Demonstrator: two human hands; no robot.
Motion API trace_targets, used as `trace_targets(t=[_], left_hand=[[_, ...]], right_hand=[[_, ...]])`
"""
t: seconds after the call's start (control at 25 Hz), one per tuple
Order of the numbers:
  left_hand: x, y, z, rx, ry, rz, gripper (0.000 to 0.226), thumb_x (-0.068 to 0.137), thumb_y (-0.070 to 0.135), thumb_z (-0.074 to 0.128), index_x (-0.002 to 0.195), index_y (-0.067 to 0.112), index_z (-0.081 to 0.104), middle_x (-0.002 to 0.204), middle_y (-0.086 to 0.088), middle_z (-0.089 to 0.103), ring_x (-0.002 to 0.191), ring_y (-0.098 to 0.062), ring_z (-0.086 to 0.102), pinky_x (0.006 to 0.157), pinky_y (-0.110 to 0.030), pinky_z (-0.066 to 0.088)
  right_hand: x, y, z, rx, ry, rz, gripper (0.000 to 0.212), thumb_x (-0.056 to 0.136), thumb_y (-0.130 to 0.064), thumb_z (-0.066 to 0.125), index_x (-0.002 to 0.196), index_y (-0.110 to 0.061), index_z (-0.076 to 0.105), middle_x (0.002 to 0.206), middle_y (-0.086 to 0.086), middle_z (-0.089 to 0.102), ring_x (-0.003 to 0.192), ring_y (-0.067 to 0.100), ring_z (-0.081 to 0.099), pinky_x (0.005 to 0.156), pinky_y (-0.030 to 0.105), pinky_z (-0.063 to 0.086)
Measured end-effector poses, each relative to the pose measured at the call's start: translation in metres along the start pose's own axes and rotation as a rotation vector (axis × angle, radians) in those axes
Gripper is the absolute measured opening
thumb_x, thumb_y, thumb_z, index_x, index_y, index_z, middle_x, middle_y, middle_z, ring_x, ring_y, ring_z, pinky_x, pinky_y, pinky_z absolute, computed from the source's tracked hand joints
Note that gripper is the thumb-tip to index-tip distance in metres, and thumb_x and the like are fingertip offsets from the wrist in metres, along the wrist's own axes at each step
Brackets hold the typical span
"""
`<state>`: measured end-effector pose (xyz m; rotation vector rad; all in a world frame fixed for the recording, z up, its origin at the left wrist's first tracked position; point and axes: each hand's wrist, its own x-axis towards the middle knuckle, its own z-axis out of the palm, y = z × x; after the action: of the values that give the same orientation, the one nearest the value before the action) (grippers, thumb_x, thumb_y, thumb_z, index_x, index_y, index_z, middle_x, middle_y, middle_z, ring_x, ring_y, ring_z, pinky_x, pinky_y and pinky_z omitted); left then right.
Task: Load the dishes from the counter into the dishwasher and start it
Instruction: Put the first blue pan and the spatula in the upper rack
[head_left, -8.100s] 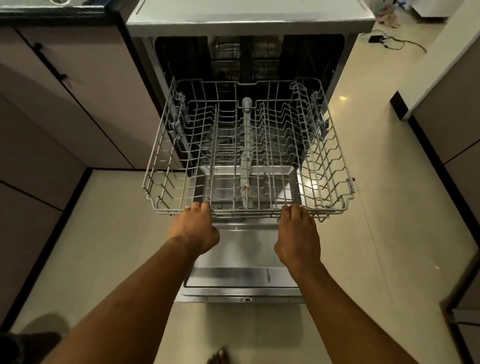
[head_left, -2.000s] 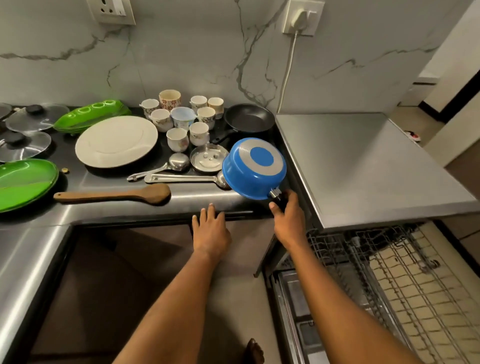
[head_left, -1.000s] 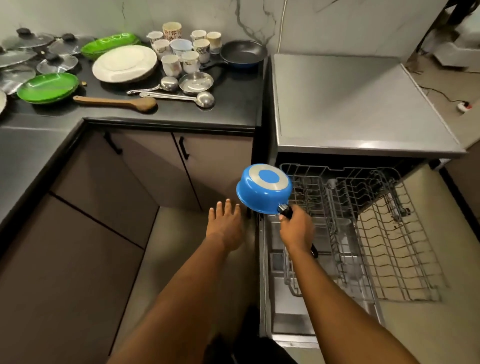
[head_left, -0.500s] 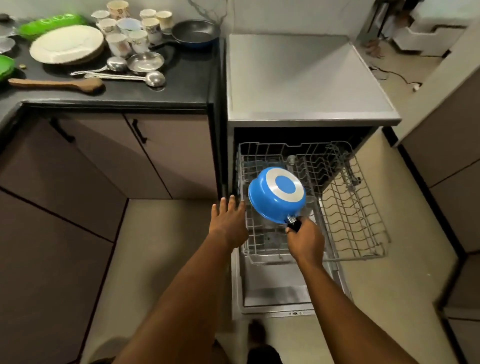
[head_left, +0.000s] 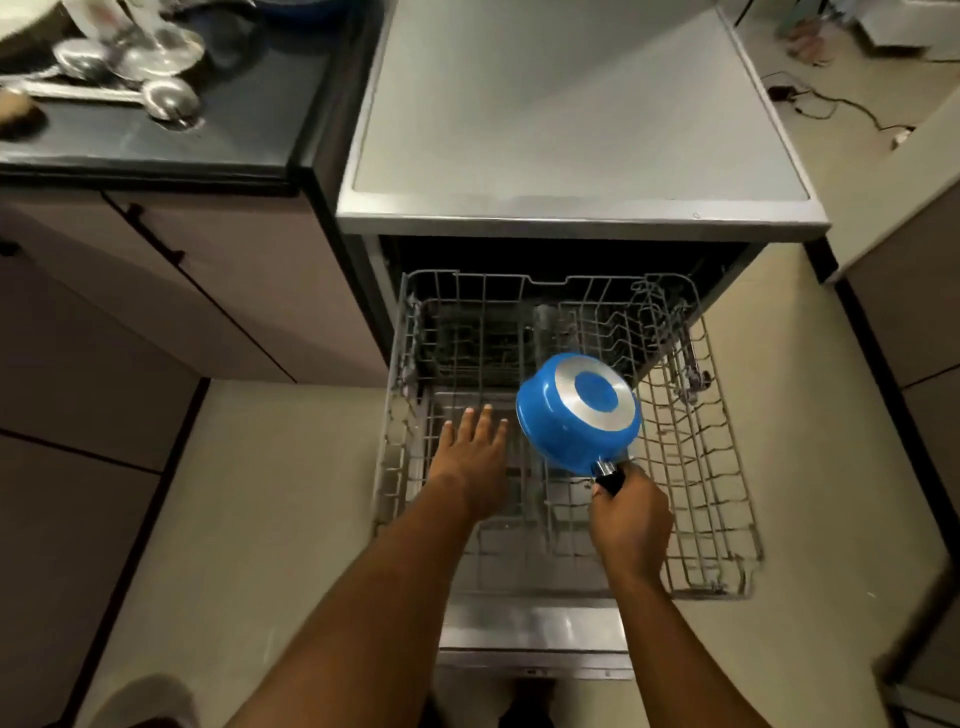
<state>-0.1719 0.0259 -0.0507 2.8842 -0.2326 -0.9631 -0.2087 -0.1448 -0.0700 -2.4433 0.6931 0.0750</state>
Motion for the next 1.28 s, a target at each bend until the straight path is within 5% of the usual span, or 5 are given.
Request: trace_targets(t=[0.52,0.72,0.92,1.28], left_hand=[[0.191,0.029,0.026,0.119,-0.058,0.031,0.074,0.103,0.038,0.033,0.154,0.021,-0.017,0.16,-0.009,-0.026,0.147,-0.029,-0.022,0.121,-0.051,-0.008],[0.205,0.03,0.04,0.247,-0.051,0.016,0.08,0.099,0.054,0.03,0.154,0.019,-0.017,0.161,-0.011,-0.022,0.144,-0.035,-0.028,0.121,-0.05,-0.01],[0.201,0.035,0.03,0.389,-0.138,-0.008,0.084,0.097,0.064,0.026,0.156,0.017,-0.009,0.163,-0.012,-0.014,0.145,-0.042,-0.022,0.121,-0.049,-0.01],[0.205,0.039,0.032,0.345,-0.171,-0.033,0.093,0.094,0.067,0.036,0.156,0.018,-0.012,0.163,-0.009,-0.016,0.142,-0.043,-0.027,0.122,-0.051,-0.005]], right_hand=[[0.15,0.032,0.083,-0.103,0.054,-0.09,0.031,0.09,-0.012,0.061,0.12,-0.006,0.056,0.111,0.011,0.062,0.102,0.029,0.063,0.081,0.039,0.053],[0.174,0.03,0.098,-0.1,0.076,-0.095,0.022,0.09,-0.009,0.06,0.113,-0.006,0.058,0.102,0.012,0.065,0.091,0.03,0.065,0.073,0.038,0.056],[0.192,0.027,0.104,-0.104,0.131,-0.075,0.028,0.091,-0.004,0.058,0.119,-0.005,0.056,0.109,0.012,0.062,0.092,0.029,0.064,0.066,0.027,0.041],[0.221,0.014,0.118,-0.082,0.212,-0.164,0.039,0.089,0.003,0.057,0.127,-0.002,0.049,0.12,0.016,0.057,0.101,0.031,0.062,0.079,0.036,0.051]])
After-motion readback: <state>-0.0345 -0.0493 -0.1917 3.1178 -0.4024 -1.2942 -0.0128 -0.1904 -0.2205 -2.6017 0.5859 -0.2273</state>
